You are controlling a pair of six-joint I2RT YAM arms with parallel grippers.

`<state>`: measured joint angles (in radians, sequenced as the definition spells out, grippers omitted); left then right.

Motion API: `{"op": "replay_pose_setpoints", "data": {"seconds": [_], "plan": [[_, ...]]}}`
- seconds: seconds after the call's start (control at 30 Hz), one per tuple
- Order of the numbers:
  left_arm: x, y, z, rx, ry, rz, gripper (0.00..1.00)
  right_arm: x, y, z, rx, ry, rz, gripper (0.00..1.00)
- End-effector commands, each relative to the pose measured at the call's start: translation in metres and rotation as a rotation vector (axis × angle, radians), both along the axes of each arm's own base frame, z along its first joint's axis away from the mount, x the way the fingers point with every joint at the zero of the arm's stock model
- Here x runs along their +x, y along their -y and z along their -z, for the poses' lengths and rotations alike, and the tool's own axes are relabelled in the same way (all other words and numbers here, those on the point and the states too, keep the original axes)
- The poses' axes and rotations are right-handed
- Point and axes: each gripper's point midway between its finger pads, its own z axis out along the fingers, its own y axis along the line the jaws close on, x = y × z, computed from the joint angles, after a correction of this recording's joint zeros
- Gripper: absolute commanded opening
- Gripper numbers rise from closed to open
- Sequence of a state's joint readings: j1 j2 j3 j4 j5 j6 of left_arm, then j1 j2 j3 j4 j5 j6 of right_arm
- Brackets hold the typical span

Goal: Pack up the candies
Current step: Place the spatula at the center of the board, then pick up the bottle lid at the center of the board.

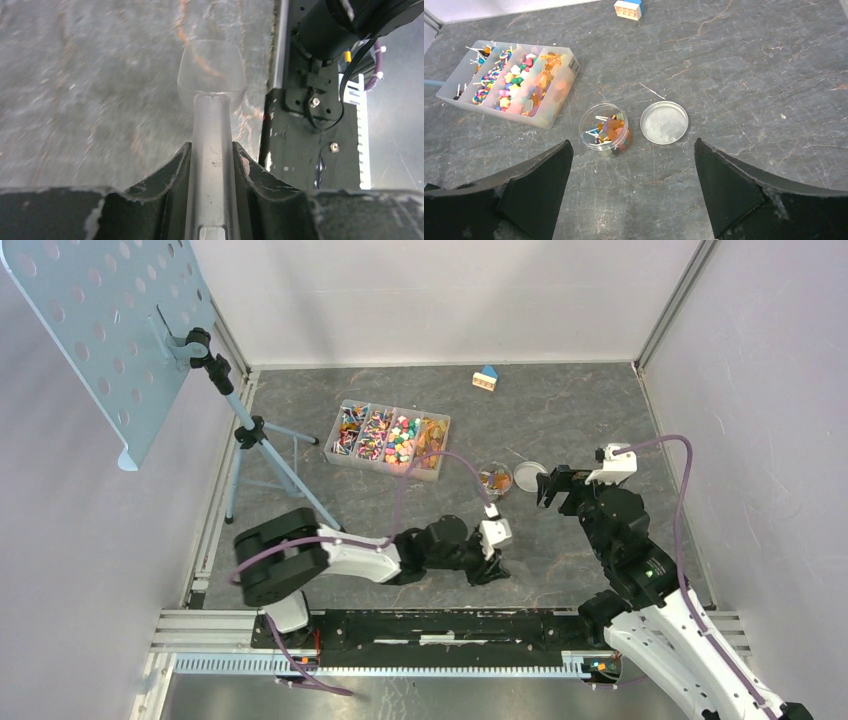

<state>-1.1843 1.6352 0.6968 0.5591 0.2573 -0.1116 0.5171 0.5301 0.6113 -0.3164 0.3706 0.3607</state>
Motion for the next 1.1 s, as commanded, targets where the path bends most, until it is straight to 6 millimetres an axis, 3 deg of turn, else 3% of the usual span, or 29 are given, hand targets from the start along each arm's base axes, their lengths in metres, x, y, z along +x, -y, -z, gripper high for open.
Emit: {"op": "replay_pose_setpoints", "data": {"seconds": [0.0, 0.13, 0.3, 0.4, 0.47, 0.6, 0.73, 0.77, 0.8, 1.07], "plan": [[-0.009, 0.050, -0.019, -0.146, 0.088, 0.076, 0.13, 0.001, 0.006, -0.008, -0.016, 0.021, 0.030, 0.98], [-0.005, 0.055, 0.000, -0.139, 0.080, 0.051, 0.20, 0.000, 0.006, -0.006, -0.017, 0.013, 0.026, 0.98], [0.008, 0.046, 0.013, -0.081, 0.141, -0.003, 0.36, -0.001, 0.008, -0.006, -0.004, 0.022, 0.036, 0.98], [0.007, 0.043, 0.013, -0.076, 0.145, 0.001, 0.47, -0.001, 0.005, -0.005, 0.011, 0.023, 0.023, 0.98], [0.006, 0.041, 0.012, -0.068, 0.140, 0.004, 0.60, -0.001, 0.003, -0.003, 0.013, 0.013, 0.019, 0.98], [0.007, 0.036, 0.007, -0.061, 0.143, -0.009, 0.69, -0.001, 0.005, 0.000, 0.013, -0.016, 0.037, 0.98], [0.017, 0.027, -0.013, -0.062, 0.161, -0.075, 0.81, 0.002, 0.003, 0.008, 0.019, -0.034, 0.041, 0.98], [0.020, 0.025, -0.019, -0.060, 0.169, -0.097, 0.87, 0.003, 0.002, 0.012, 0.012, -0.043, 0.041, 0.98], [0.024, 0.021, -0.027, -0.055, 0.180, -0.123, 0.99, 0.005, 0.001, 0.016, 0.001, -0.054, 0.043, 0.98], [0.034, -0.015, -0.096, -0.054, 0.333, -0.172, 1.00, 0.026, 0.001, 0.053, -0.120, -0.119, 0.068, 0.94]]}}
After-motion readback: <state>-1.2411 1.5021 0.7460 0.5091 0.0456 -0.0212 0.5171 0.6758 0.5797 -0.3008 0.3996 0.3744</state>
